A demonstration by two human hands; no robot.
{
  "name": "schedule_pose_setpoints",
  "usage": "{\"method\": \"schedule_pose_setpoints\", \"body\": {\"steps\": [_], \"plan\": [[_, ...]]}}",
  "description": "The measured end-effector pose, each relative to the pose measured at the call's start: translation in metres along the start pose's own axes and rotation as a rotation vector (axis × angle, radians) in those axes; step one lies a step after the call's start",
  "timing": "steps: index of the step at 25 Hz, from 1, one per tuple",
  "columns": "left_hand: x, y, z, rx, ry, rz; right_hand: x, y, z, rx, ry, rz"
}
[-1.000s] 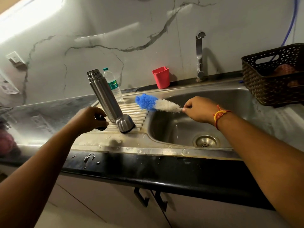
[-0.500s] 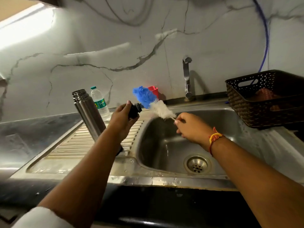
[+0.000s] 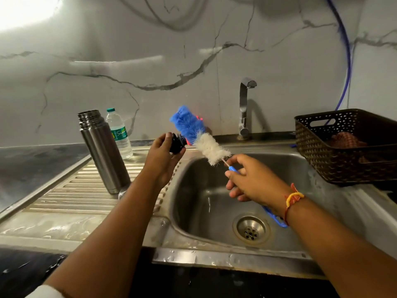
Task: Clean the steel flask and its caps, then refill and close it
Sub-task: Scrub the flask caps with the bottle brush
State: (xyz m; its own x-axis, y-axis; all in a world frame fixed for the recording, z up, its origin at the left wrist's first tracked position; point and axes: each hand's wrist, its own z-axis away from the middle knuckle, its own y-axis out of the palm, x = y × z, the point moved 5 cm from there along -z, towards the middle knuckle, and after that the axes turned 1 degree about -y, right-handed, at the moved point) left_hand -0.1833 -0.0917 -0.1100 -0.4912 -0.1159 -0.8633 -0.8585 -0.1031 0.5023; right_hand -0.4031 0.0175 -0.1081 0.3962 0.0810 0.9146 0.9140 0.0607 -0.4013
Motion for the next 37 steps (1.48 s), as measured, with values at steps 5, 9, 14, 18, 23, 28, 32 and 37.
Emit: {"method": "schedule_pose_setpoints", "body": {"steps": [5, 9, 14, 18, 23, 28, 32, 37], "plan": [[-0.003, -0.001, 0.002, 0.038, -0.056, 0.055, 0.001, -0.002, -0.007, -0.121, -0.101, 0.115], [-0.006, 0.003, 0.001, 0.049, -0.029, 0.124, 0.001, 0.0, -0.005, -0.099, -0.102, 0.116], [-0.009, 0.001, 0.004, 0.071, -0.014, 0.168, 0.005, 0.003, -0.004, -0.12, -0.188, 0.28], [-0.015, -0.004, 0.002, 0.051, 0.025, 0.223, 0.007, 0.002, -0.002, -0.11, -0.184, 0.315], [-0.008, 0.003, 0.006, 0.088, 0.006, 0.102, 0.002, 0.012, -0.006, -0.078, -0.161, 0.413], [-0.015, -0.001, 0.002, 0.056, 0.071, 0.127, -0.004, 0.012, -0.01, -0.058, -0.113, 0.428], [-0.007, 0.008, 0.009, 0.081, 0.026, 0.107, -0.005, 0.017, -0.011, -0.089, -0.131, 0.406], [-0.014, 0.001, 0.002, 0.046, 0.063, 0.142, -0.007, 0.009, -0.015, -0.097, -0.12, 0.419]]}}
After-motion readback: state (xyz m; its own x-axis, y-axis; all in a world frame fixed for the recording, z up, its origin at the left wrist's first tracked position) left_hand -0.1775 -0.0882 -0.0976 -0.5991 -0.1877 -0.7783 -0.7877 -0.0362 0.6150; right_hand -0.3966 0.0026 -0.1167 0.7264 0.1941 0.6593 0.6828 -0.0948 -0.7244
